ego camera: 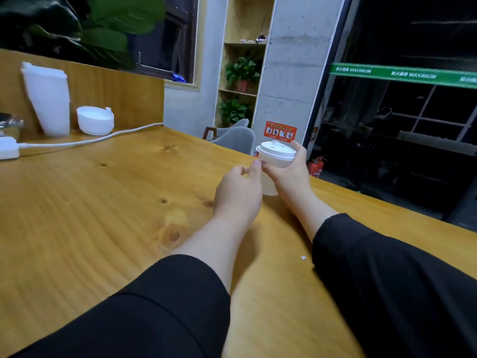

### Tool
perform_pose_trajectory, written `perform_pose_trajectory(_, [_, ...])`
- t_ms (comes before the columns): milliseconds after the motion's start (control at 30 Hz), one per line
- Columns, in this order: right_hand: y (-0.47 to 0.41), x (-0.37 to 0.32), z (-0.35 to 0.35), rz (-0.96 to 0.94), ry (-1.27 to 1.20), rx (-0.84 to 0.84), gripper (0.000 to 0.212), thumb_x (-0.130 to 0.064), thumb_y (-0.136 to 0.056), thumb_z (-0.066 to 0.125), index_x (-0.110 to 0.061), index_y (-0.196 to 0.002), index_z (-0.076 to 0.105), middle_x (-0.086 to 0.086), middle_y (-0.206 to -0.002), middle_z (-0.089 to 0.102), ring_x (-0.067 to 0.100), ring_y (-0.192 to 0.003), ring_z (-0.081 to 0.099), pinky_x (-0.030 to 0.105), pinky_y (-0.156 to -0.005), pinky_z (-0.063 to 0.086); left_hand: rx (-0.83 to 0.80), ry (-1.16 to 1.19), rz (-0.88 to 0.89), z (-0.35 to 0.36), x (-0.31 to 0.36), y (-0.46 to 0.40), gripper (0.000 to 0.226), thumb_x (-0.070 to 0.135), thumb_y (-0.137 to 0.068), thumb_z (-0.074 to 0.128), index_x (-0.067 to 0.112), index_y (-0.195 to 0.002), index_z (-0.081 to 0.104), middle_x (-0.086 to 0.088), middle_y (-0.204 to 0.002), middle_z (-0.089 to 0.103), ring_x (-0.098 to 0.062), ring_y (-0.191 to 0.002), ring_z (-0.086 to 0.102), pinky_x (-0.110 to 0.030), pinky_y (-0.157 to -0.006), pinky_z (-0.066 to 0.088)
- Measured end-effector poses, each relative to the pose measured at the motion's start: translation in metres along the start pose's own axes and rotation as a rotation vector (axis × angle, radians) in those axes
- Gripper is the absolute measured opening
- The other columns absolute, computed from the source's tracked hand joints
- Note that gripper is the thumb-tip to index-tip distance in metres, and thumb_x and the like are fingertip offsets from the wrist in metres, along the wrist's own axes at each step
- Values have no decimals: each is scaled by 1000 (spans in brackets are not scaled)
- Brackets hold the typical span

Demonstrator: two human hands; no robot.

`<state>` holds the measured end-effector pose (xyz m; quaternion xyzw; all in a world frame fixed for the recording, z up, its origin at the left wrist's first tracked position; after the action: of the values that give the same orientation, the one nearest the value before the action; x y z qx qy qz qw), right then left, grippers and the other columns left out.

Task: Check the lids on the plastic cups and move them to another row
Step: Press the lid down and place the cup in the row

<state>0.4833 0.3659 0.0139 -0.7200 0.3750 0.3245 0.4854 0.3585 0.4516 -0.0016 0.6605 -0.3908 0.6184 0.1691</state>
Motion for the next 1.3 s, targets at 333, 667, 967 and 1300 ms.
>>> perform_pose_trajectory(333, [131,-52,-112,-2,18,217,99,-43,-76,87,-26,-154,28,-5,-142,52,15,-130,51,35,-108,46,-318,119,264,34,55,74,55,68,-101,38,25,-106,73,20,-84,72,-9,-89,64,-20,-77,50])
perform_pose_trajectory(667, [322,-101,-253,223,161,239,101,-26,-94,67,-31,-163,-7,-20,-154,29,3,-146,28,24,-109,33,-675,433,-127,97,110,267,61,73,-80,56,25,-114,73,6,-108,79,-14,-105,74,-45,-103,55])
perform_pose_trajectory(967, [450,-128,-313,196,261,159,67,-20,-100,60,-44,-156,31,-26,-143,55,-11,-127,51,21,-99,50,-732,546,-237,75,112,356,53,41,-92,50,4,-122,73,-19,-119,75,-39,-117,67,-44,-99,46])
perform_pose_trajectory(1300, [437,-132,-366,71,638,128,46,-23,-105,54,-31,-150,48,-11,-127,60,8,-108,57,27,-91,45,-672,354,155,45,130,375,82,89,-69,62,42,-135,54,17,-133,65,-2,-123,61,-23,-95,53])
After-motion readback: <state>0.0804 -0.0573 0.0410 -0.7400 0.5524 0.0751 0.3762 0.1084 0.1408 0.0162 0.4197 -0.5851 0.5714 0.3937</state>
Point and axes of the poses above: each hand's wrist, its own y-axis away from the middle knuckle, its own z-axis out of the palm, x = y × z, the point moved 3 cm from there along -y, towards the middle knuckle
